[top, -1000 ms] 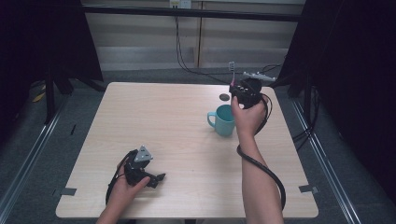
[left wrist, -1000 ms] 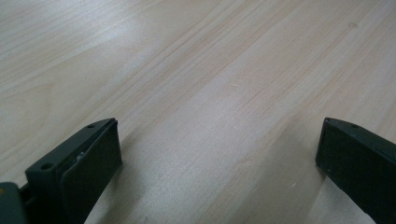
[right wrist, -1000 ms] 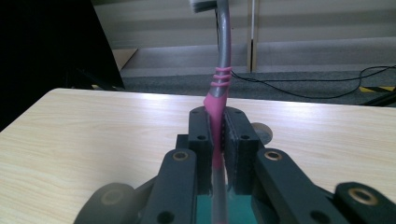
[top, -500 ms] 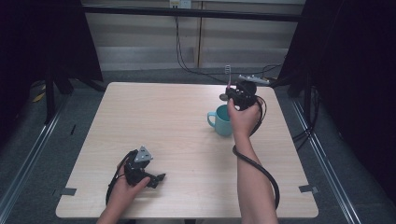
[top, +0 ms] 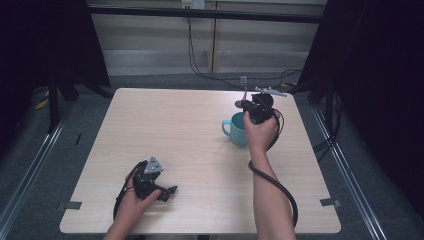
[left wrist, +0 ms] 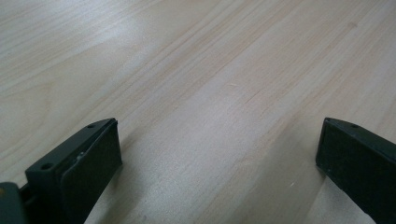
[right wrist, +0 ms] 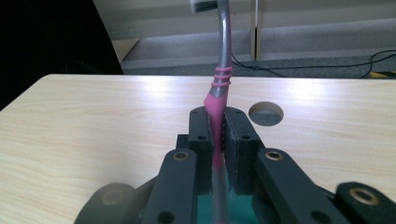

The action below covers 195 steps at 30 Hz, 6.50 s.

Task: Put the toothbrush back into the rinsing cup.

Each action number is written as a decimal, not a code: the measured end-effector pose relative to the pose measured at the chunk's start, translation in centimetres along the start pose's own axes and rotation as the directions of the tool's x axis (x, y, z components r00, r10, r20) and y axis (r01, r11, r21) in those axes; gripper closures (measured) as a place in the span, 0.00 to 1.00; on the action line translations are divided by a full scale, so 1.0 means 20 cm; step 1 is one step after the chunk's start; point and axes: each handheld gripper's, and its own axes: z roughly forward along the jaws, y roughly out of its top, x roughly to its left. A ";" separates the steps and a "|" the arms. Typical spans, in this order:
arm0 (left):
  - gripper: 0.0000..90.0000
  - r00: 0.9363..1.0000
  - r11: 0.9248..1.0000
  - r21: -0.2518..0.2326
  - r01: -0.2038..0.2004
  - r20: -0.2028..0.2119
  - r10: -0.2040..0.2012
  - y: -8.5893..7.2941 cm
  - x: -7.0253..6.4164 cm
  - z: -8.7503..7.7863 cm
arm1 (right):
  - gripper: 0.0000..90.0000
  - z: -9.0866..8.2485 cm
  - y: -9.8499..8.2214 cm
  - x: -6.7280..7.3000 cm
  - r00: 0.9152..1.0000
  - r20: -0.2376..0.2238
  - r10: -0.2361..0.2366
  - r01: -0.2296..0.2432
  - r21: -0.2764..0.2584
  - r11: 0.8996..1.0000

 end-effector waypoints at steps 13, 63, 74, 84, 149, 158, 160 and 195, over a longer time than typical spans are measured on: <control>0.00 1.000 1.000 0.000 0.000 0.000 0.000 0.00 0.00 0.00 | 0.92 -0.01 -0.05 -0.01 1.000 -0.004 -0.009 0.009 0.010 1.000; 0.00 1.000 1.000 0.005 -0.005 0.001 0.005 0.00 0.00 0.00 | 0.89 0.02 -0.17 -0.05 1.000 -0.010 0.009 -0.008 0.081 0.997; 0.00 1.000 1.000 0.004 -0.005 0.001 0.005 0.00 0.00 0.00 | 0.83 0.02 -0.16 -0.06 1.000 0.009 0.001 -0.002 0.099 0.995; 0.00 1.000 1.000 0.006 -0.005 -0.001 0.005 0.00 0.00 0.00 | 0.73 -0.01 -0.15 -0.05 1.000 0.002 -0.022 0.022 0.097 0.995; 0.00 1.000 1.000 0.004 -0.005 0.001 0.005 0.00 0.00 0.00 | 0.23 -0.27 -0.20 -0.07 0.978 -0.120 -0.170 0.187 0.141 0.972; 0.00 1.000 1.000 0.005 -0.005 0.001 0.005 0.00 0.00 0.00 | 0.21 -0.31 -0.24 -0.09 0.974 -0.142 -0.176 0.198 0.158 0.967; 0.00 1.000 1.000 0.004 -0.005 0.001 0.005 0.00 0.00 0.00 | 0.21 -0.32 -0.25 -0.10 0.973 -0.147 -0.176 0.199 0.156 0.968; 0.00 1.000 1.000 0.004 -0.005 0.001 0.005 0.00 0.00 0.00 | 0.19 -0.42 -0.39 -0.18 0.966 -0.180 -0.184 0.218 0.193 0.957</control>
